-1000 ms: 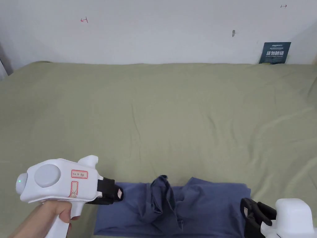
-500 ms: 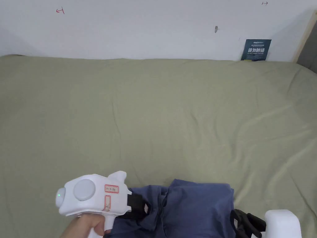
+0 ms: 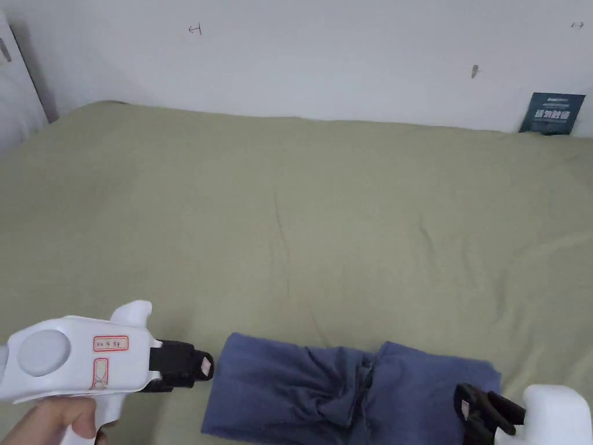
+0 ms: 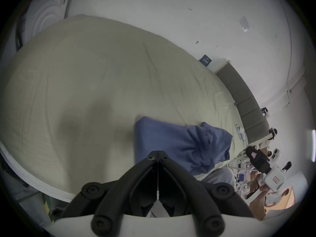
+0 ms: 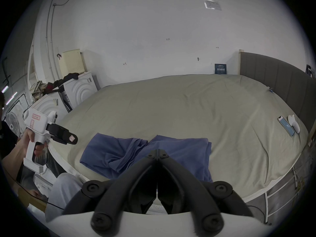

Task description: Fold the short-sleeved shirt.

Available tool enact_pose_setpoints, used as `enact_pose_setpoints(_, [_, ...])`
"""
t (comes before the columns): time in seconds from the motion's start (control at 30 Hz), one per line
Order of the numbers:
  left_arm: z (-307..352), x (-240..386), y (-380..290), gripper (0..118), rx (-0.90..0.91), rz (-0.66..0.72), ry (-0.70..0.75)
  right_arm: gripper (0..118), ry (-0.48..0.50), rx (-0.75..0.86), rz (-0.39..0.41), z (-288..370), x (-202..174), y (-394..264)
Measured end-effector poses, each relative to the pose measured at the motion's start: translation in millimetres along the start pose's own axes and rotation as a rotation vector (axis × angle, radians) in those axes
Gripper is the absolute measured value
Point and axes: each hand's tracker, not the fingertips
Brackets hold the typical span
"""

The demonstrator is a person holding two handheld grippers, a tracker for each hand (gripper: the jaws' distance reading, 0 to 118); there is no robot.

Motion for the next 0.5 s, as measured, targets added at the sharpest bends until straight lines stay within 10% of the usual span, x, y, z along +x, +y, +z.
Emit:
enact_pose_setpoints(0.03, [-6.5, -6.2, 1.7, 111, -0.025, 0.021, -0.042, 1, 0.001, 0.0, 0.005, 0.0, -2.1, 0.1])
enact_pose_setpoints(0.07, [-18.0, -10.1, 2.5, 117, -0.091, 0.042, -0.082, 1, 0.003, -0.003, 0.008, -0.1, -3.1, 0.3])
enact_pose_setpoints(0.5, [-91.3, -8.7, 18.6, 103, -0.149, 0.133, -0.322, 1, -0.042, -0.045, 0.007, -7.2, 7.7, -1.4])
